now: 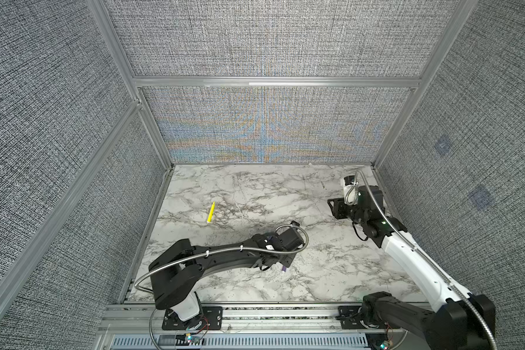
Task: Remove pen caps from pens
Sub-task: Pick up the pen from the center of the table.
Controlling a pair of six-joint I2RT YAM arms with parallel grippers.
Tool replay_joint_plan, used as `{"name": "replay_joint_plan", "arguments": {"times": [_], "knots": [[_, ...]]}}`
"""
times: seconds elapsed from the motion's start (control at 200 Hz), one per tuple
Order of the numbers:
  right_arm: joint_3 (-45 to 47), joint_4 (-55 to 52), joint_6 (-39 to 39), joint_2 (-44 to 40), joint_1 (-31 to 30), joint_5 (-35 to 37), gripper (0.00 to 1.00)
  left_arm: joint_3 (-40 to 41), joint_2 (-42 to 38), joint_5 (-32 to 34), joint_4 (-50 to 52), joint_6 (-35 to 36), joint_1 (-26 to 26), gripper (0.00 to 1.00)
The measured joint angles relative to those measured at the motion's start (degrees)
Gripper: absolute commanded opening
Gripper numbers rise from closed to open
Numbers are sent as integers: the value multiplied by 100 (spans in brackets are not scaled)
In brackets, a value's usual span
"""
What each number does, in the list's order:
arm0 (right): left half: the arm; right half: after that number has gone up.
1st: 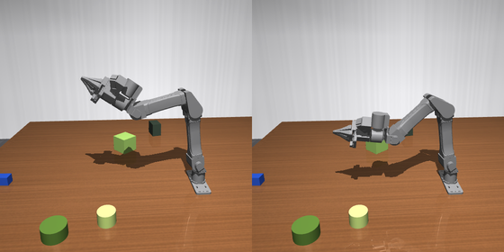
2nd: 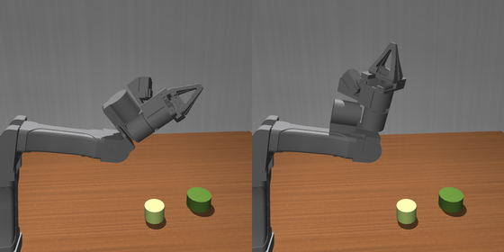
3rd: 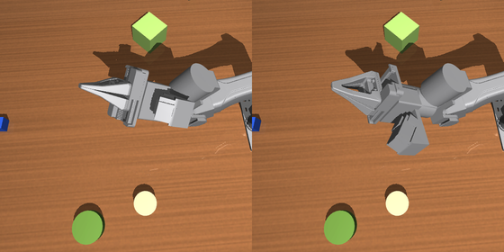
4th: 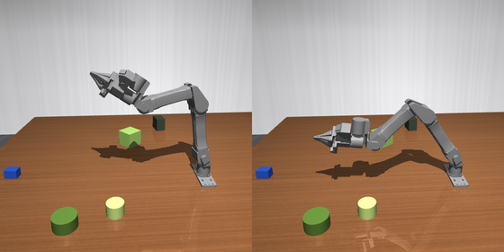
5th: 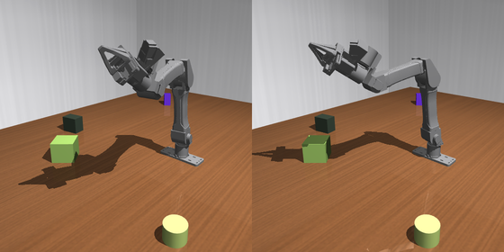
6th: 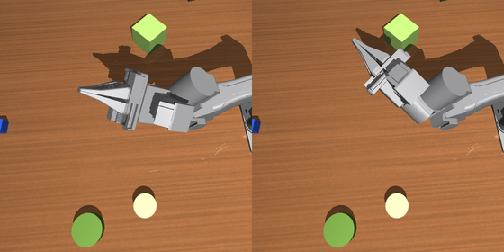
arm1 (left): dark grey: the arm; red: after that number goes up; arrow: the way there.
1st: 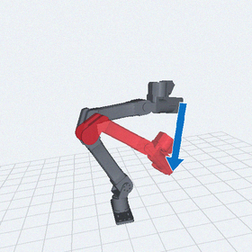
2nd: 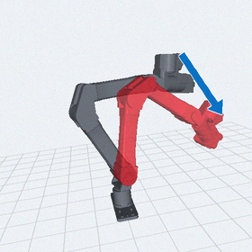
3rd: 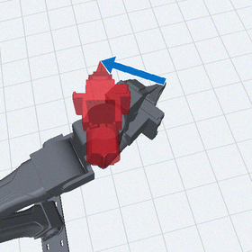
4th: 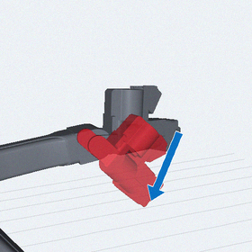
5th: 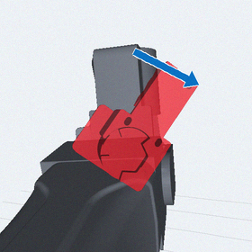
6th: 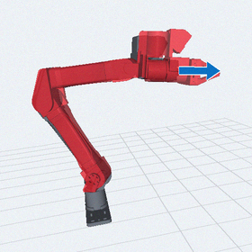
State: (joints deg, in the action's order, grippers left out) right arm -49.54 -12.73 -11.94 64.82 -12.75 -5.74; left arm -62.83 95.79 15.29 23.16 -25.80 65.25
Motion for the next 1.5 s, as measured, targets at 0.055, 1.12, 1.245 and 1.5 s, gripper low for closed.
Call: {"name": "replay_joint_plan", "arguments": {"times": [0.055, 1.12, 1.245, 1.5], "knots": [[2, -4, -2, -44, 0, 15, 48, -149, 173, 74, 87, -35, 57, 38], [2, -7, -2, -44, 0, 20, 48, -166, 1202, -118, 9, -417, 212, 20], [2, -7, -2, -44, 0, 20, 47, -70, 1209, -81, -184, -420, 227, 14], [142, 83, -74, -188, 0, 26, 48, 363, 820, -79, -490, -442, 240, 7]]}}
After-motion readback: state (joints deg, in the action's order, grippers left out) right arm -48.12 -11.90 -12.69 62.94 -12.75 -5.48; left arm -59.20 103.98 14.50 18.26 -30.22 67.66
